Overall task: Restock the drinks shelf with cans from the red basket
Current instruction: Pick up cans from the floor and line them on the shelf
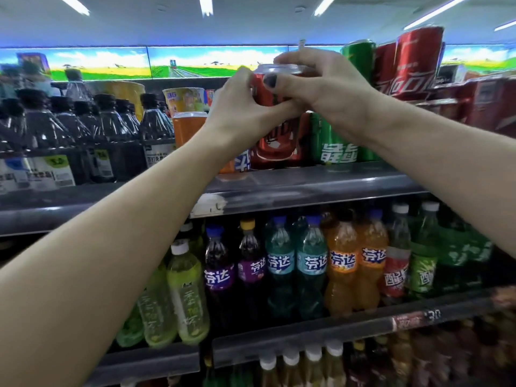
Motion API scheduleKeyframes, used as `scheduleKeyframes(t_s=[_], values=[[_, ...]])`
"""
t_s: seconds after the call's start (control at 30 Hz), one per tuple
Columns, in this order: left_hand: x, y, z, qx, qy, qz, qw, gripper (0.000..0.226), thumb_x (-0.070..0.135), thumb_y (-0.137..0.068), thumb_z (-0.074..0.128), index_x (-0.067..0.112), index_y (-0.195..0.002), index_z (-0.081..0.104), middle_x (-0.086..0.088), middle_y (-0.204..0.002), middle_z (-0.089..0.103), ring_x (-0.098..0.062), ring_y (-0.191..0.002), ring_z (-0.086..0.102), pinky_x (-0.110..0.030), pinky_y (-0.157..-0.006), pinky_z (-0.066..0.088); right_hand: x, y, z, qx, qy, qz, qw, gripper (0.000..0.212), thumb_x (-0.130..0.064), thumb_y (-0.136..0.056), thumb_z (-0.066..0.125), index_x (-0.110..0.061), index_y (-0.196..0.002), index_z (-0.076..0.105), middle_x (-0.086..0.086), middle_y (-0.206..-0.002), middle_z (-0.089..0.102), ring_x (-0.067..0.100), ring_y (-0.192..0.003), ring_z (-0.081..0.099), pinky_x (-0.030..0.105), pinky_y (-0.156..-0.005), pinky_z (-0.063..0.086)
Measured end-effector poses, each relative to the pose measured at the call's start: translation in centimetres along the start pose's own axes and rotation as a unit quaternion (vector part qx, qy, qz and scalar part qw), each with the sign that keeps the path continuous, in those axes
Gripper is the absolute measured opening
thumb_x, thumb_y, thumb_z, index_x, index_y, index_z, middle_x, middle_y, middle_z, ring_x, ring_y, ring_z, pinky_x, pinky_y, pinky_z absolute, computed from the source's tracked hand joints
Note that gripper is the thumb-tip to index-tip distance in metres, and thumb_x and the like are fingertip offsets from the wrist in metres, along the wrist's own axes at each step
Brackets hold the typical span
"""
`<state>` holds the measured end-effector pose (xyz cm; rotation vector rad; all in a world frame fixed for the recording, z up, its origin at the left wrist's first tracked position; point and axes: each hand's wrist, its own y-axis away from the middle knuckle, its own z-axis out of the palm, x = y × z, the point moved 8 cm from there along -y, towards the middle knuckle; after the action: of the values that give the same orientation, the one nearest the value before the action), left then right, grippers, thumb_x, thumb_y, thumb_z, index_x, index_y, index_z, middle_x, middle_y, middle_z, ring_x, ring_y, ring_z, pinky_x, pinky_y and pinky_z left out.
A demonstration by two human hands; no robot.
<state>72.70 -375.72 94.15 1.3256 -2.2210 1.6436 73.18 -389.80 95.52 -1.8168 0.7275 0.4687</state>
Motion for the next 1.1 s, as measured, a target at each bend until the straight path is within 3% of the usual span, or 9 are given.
scheduleKeyframes(t_s=[0.13,0.27,0.37,0.43,0.53,0.63,0.73,0.9,1.1], values=[[0.5,1.2,-1.0,0.02,-0.093,0.065,0.993,0.09,0.064,-0.073,0.082,0.017,-0.137,0.04,0.002,-0.106,0.065,-0.015,-0.099,0.067,-0.041,-0.087,0.059,1.0,-0.2,-0.5,0.042,0.154,0.006,0.987,0.049,-0.046,-0.086,0.076,-0.016,-0.123,0.065,0.003,-0.113,0.069,0.017,-0.104,0.068,0.038,-0.093,0.058],[-1.1,2.2,-2.4,0.038,-0.226,0.086,0.97,0.082,0.059,-0.079,0.077,0.016,-0.139,0.041,-0.007,-0.123,0.056,-0.025,-0.111,0.057,-0.044,-0.089,0.052,2.6,-0.7,0.6,0.025,0.285,-0.016,0.958,0.04,-0.045,-0.092,0.068,-0.007,-0.106,0.067,0.005,-0.096,0.066,0.021,-0.089,0.062,0.033,-0.077,0.051],[-3.0,2.5,-3.0,0.046,-0.323,0.063,0.943,0.083,0.056,-0.08,0.078,0.015,-0.142,0.039,-0.016,-0.137,0.043,-0.035,-0.128,0.042,-0.045,-0.104,0.04,4.1,-1.0,1.0,0.014,0.339,-0.025,0.94,0.038,-0.045,-0.099,0.059,-0.007,-0.095,0.058,0.007,-0.093,0.061,0.025,-0.085,0.056,0.038,-0.075,0.046],[-4.0,2.5,-3.0,0.041,-0.341,0.035,0.938,0.088,0.06,-0.079,0.077,0.018,-0.144,0.035,-0.018,-0.142,0.035,-0.04,-0.135,0.031,-0.049,-0.114,0.033,4.5,-1.0,1.1,0.016,0.378,-0.038,0.925,0.035,-0.043,-0.103,0.052,-0.008,-0.101,0.056,0.007,-0.1,0.056,0.023,-0.09,0.05,0.036,-0.079,0.041],[-5.4,2.2,-2.5,0.011,-0.328,-0.027,0.944,0.095,0.066,-0.076,0.077,0.023,-0.145,0.027,-0.02,-0.149,0.026,-0.044,-0.142,0.023,-0.056,-0.117,0.031,4.8,-0.8,1.3,0.005,0.438,-0.048,0.898,0.046,-0.045,-0.107,0.041,-0.002,-0.119,0.052,0.01,-0.107,0.051,0.025,-0.095,0.045,0.035,-0.08,0.034],[-6.4,2.2,-2.1,-0.006,-0.348,-0.066,0.935,0.105,0.07,-0.074,0.077,0.023,-0.149,0.021,-0.025,-0.156,0.02,-0.047,-0.147,0.017,-0.061,-0.116,0.034,4.7,-0.7,1.2,0.005,0.539,-0.084,0.838,0.054,-0.049,-0.108,0.033,-0.001,-0.125,0.052,0.019,-0.121,0.058,0.034,-0.113,0.05,0.043,-0.091,0.04],[-7.4,2.5,-2.4,-0.004,-0.357,-0.093,0.929,0.112,0.071,-0.074,0.077,0.023,-0.154,0.015,-0.028,-0.162,0.009,-0.049,-0.151,0.01,-0.061,-0.119,0.031,3.9,-0.7,1.2,0.018,0.596,-0.131,0.792,0.056,-0.05,-0.106,0.035,-0.002,-0.128,0.053,0.019,-0.127,0.058,0.036,-0.125,0.044,0.049,-0.102,0.038],[-8.2,3.1,-2.8,-0.01,-0.345,-0.123,0.93,0.117,0.07,-0.076,0.078,0.024,-0.158,0.009,-0.028,-0.164,0.005,-0.052,-0.148,0.023,-0.064,-0.11,0.04,3.8,0.5,2.0,0.023,0.602,-0.16,0.782,0.063,-0.052,-0.092,0.063,-0.014,-0.142,0.048,0.013,-0.132,0.049,0.036,-0.124,0.04,0.049,-0.105,0.039],[-8.0,2.8,-2.9,-0.02,-0.345,-0.145,0.927,0.12,0.072,-0.072,0.08,0.024,-0.157,0.009,-0.037,-0.155,0.02,-0.057,-0.138,0.037,-0.063,-0.107,0.043,4.5,1.1,2.0,0.042,0.599,-0.172,0.781,0.05,-0.034,-0.094,0.066,-0.01,-0.136,0.057,0.013,-0.132,0.052,0.039,-0.122,0.042,0.048,-0.103,0.041]])
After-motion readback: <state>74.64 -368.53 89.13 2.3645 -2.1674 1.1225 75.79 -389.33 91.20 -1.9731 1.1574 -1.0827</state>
